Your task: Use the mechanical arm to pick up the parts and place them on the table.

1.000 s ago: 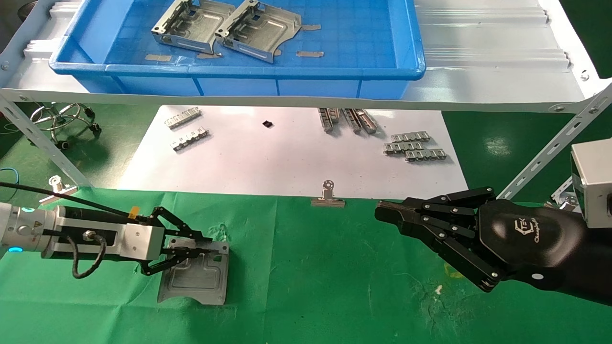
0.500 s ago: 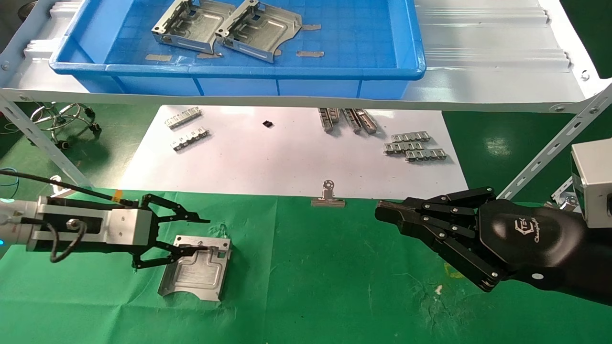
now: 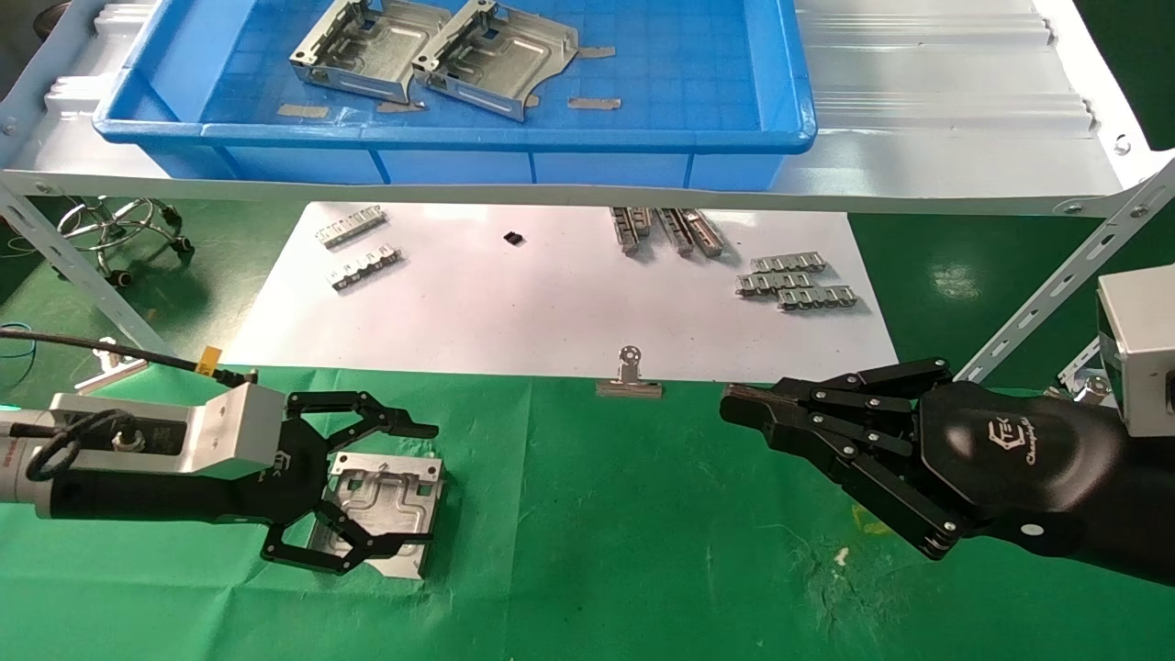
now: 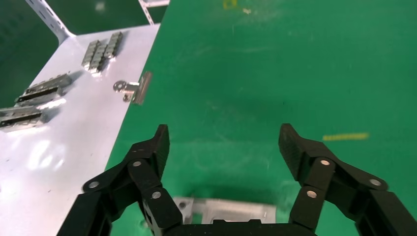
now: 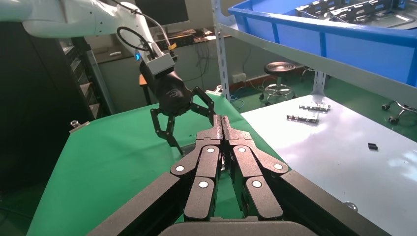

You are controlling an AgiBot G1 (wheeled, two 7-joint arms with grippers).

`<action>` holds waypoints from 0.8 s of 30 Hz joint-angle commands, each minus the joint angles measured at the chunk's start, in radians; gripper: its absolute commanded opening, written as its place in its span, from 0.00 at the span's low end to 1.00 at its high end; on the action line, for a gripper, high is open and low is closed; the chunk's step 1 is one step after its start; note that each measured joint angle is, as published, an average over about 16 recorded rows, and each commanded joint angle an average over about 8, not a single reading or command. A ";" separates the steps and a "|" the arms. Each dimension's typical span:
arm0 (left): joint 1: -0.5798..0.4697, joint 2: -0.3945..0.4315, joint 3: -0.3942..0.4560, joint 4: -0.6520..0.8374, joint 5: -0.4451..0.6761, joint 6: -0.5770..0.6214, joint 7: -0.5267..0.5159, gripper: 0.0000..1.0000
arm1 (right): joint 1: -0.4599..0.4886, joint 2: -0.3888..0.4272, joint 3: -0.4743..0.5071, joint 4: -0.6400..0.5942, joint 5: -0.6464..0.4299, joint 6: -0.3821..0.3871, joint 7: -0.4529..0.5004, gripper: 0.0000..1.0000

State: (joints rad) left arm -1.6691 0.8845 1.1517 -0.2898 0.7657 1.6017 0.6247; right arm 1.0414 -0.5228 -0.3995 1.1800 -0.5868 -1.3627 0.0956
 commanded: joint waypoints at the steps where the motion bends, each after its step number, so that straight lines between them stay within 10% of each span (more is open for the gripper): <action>1: 0.023 -0.011 -0.034 -0.038 -0.001 -0.004 -0.031 1.00 | 0.000 0.000 0.000 0.000 0.000 0.000 0.000 1.00; 24: 0.284 -0.131 -0.417 -0.475 -0.017 -0.051 -0.388 1.00 | 0.000 0.000 0.000 0.000 0.000 0.000 0.000 1.00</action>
State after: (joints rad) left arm -1.3845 0.7536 0.7342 -0.7659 0.7489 1.5509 0.2358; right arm 1.0414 -0.5228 -0.3995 1.1800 -0.5868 -1.3627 0.0956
